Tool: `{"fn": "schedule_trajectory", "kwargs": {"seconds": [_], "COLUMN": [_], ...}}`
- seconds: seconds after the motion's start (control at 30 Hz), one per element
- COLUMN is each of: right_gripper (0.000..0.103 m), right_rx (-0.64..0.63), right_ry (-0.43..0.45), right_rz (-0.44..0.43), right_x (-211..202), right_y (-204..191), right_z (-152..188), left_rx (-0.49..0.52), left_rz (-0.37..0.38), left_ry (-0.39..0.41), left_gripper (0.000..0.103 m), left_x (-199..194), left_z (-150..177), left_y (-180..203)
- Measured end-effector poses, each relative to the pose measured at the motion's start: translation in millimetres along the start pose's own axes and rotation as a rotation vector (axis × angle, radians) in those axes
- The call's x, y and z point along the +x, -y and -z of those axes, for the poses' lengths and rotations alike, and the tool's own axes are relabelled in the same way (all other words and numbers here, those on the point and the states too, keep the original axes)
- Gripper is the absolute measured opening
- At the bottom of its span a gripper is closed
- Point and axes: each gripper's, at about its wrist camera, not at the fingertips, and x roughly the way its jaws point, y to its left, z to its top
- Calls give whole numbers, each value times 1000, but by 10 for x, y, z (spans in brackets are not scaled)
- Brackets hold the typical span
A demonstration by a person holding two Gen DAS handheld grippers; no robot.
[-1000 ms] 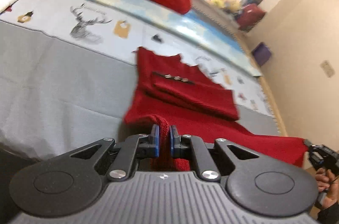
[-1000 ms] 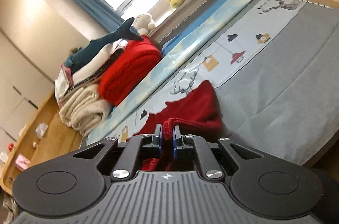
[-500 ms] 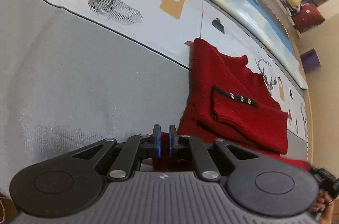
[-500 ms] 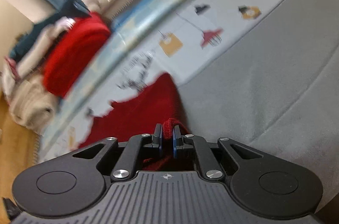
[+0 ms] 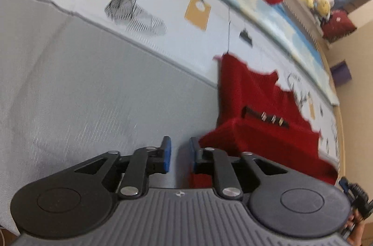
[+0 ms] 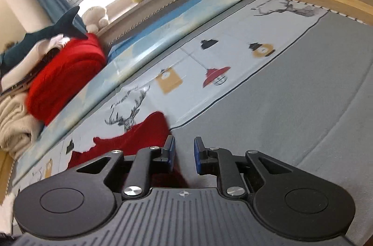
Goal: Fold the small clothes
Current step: 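Lift the hem with both tools and fold it toward the collar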
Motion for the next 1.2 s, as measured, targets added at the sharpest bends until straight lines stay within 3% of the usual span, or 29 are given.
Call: {"fn": "schedule_trajectory", "kwargs": {"seconds": [0.2, 0.3, 0.53, 0.67, 1.0, 1.13, 1.2], "right_gripper": [22, 34, 47, 50, 50, 50, 50], "right_rx": [-76, -106, -174, -203, -183, -167, -158], "right_ry": [-190, -259, -343, -362, -319, -302, -296], "right_rz": [-36, -44, -31, -11, -30, -35, -35], "right_x": [205, 318, 569, 687, 836, 865, 873], "right_y": [44, -21, -237, -300, -347, -348, -338], "right_z": [125, 197, 324, 353, 256, 211, 196], "left_rx": [0, 21, 118, 146, 167, 155, 138], "left_rz": [25, 42, 21, 20, -4, -7, -2], "left_ry": [-47, -55, -95, -95, -67, -38, -26], "left_gripper": [28, 34, 57, 57, 55, 27, 21], "left_x": [131, 199, 471, 574, 701, 679, 654], "left_z": [75, 58, 20, -19, -133, -181, -204], "left_y": [-57, 41, 361, 472, 559, 542, 510]}}
